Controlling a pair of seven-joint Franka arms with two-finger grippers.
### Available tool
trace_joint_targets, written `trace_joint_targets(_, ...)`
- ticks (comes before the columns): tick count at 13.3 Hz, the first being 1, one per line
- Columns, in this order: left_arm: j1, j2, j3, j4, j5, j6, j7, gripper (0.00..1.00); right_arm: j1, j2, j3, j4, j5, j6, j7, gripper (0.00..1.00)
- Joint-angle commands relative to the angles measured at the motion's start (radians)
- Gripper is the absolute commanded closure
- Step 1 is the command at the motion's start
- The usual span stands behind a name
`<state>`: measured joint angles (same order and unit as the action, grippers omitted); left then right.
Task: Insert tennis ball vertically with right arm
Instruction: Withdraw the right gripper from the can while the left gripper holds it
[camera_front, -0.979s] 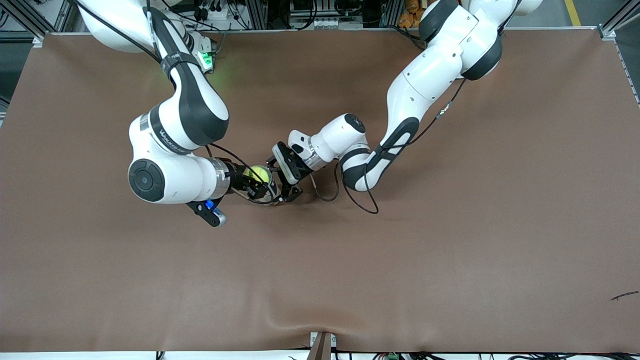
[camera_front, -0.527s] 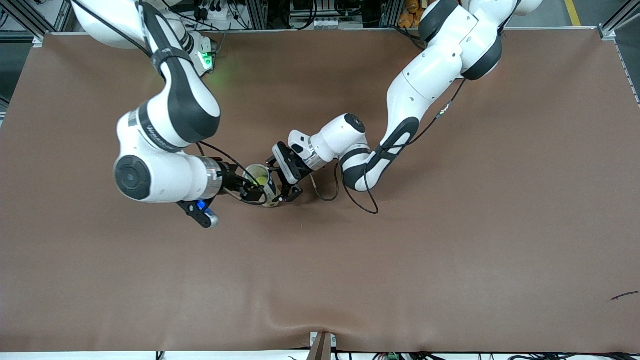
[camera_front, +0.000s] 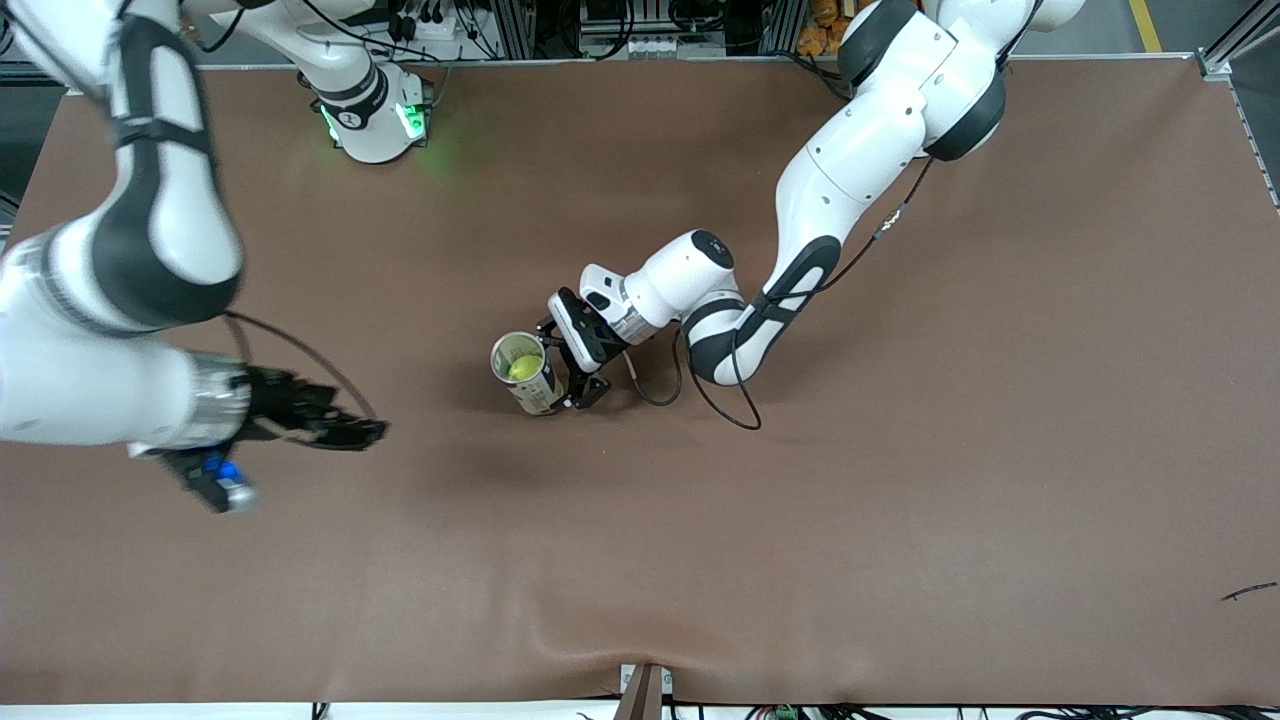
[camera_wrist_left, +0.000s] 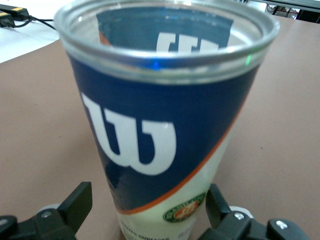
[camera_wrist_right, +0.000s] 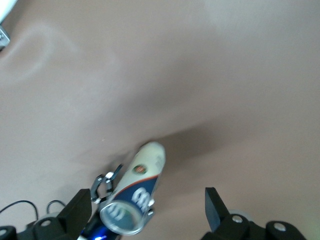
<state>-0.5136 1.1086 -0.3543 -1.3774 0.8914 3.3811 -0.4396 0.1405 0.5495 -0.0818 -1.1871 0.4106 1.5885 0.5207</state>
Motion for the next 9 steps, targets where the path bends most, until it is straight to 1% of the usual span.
trace_joint_targets(1,0.007,-0.007,0.017,-0.049,0.017,0.015,-0.004,0.00,-0.059,-0.005,0.017,0.012,-0.067,-0.005,-0.141,0.00)
trace_joint_targets(2,0.012,-0.007,0.018,-0.066,0.017,0.015,-0.004,0.00,-0.062,-0.013,0.014,0.012,-0.094,-0.008,-0.186,0.00)
trace_joint_targets(4,0.027,-0.012,0.018,-0.110,0.017,0.015,-0.004,0.00,-0.064,-0.031,-0.004,0.014,-0.165,-0.016,-0.214,0.00)
trace_joint_targets(7,0.067,-0.041,0.018,-0.179,0.017,-0.002,-0.005,0.00,-0.062,-0.112,-0.003,0.014,-0.315,-0.057,-0.238,0.00)
trace_joint_targets(9,0.098,-0.062,0.017,-0.187,0.017,-0.057,-0.007,0.00,-0.065,-0.172,-0.007,0.014,-0.349,-0.093,-0.306,0.00)
